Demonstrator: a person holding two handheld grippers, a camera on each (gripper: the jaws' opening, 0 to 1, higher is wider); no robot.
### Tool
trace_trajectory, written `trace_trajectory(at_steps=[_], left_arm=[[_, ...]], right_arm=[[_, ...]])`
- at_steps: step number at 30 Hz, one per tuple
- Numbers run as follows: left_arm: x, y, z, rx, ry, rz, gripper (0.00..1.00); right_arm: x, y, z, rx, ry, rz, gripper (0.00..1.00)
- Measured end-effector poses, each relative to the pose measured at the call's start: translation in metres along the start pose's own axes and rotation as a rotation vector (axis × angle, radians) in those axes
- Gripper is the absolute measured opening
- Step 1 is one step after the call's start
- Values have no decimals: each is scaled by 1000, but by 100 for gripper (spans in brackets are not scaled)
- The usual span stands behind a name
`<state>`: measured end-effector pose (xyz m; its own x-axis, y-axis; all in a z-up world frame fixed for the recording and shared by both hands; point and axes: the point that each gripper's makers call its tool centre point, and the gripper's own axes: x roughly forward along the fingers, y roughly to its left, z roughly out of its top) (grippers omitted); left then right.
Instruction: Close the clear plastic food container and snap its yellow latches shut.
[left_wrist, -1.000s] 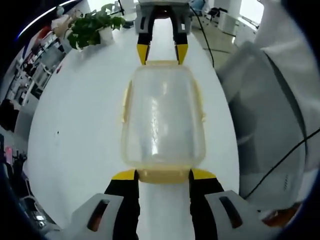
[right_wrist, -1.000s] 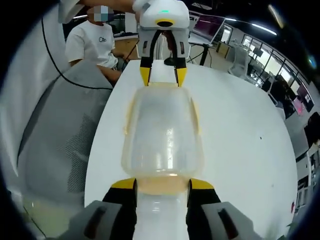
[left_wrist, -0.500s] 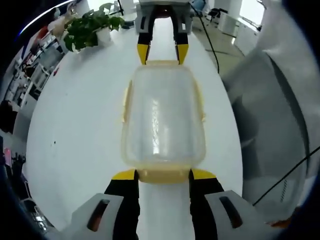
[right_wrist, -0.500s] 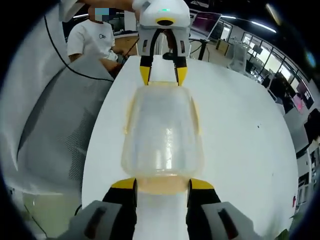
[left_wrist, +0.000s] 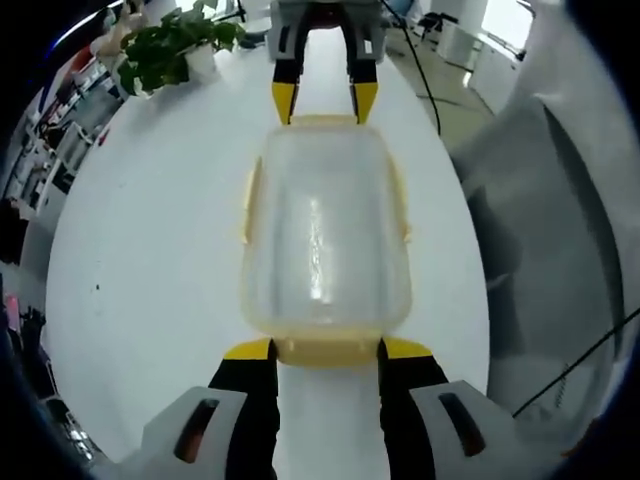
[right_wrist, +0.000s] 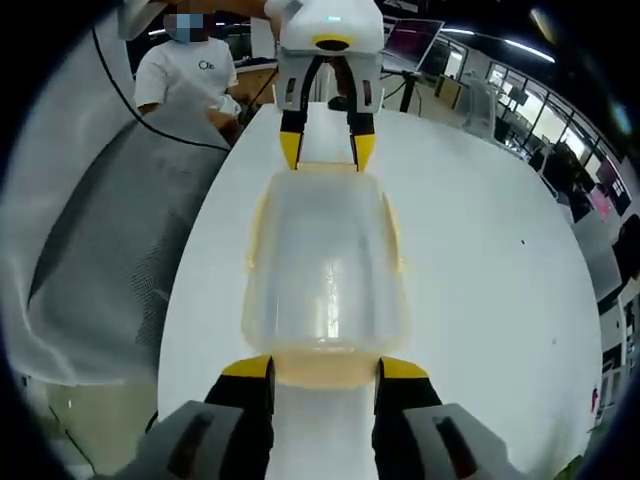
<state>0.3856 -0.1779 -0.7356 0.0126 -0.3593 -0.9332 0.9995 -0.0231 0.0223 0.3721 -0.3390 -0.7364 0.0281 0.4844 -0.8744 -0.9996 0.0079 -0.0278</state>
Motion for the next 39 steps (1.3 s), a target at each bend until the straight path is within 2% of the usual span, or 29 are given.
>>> trace_trajectory(at_steps=[16, 19, 25, 30, 32, 33, 37, 39], left_arm=[[7, -2, -2, -11, -4, -15, 37], [7, -2, -2, -2, 0, -16, 37], [9, -3, -4, 16, 7, -13, 38], [8, -4, -9, 23, 12, -14, 39], [7, -5, -13, 8, 21, -20, 41], [6, -6, -14, -14, 11, -24, 42], [0, -6, -14, -112, -40, -17, 45], [-3, -6, -17, -120, -46, -15, 48]], right_arm=[[7, 1, -5, 5, 8, 12, 37], [7, 4, -4, 22, 8, 33, 38], [10, 6, -7, -1, 39, 31, 39], [10, 11, -13, -27, 65, 38, 45], [7, 11, -14, -22, 64, 38, 43], [4, 11, -13, 10, 48, 36, 42], [-3, 8, -10, 30, 15, 14, 39], [-6, 7, -9, 42, 8, 4, 39]])
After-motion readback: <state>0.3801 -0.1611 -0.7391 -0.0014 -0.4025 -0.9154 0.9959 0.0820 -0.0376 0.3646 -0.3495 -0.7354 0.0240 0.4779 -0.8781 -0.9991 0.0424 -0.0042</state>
